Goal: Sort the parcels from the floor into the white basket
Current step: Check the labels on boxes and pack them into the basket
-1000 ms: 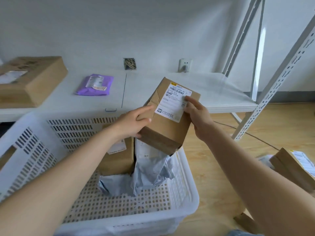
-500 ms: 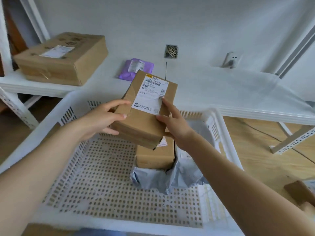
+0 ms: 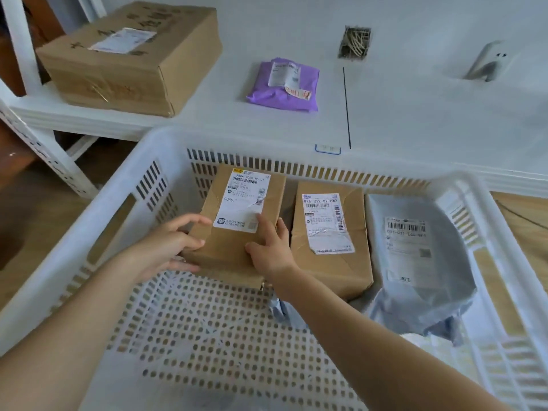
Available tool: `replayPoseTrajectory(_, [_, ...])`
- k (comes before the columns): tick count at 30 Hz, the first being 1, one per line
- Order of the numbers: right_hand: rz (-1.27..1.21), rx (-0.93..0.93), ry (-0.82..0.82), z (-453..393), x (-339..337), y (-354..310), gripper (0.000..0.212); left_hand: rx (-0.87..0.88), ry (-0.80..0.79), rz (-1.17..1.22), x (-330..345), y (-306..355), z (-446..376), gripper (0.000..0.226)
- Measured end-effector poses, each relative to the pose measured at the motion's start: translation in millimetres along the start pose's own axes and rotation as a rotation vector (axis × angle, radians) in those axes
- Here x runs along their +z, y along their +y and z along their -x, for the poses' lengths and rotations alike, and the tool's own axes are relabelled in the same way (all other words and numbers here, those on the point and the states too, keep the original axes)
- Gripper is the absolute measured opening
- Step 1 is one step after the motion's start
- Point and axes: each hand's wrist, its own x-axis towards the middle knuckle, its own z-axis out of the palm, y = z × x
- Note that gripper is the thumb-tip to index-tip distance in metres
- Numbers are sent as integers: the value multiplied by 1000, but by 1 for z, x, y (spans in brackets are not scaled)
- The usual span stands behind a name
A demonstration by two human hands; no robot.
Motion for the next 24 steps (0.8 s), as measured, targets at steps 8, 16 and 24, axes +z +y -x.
replayPoseTrajectory(8, [186,253,37,-19,36,47,66,-67,-74,-96,21,-40,-64,45])
replayPoseTrajectory(16, [340,333,-53,-25,51,88,70,-83,-195,-379,37,-79,-96,32])
replayPoseTrajectory(24, [532,309,-176,-11,41,86,67,90,-24,-760,43,-79,-91,41])
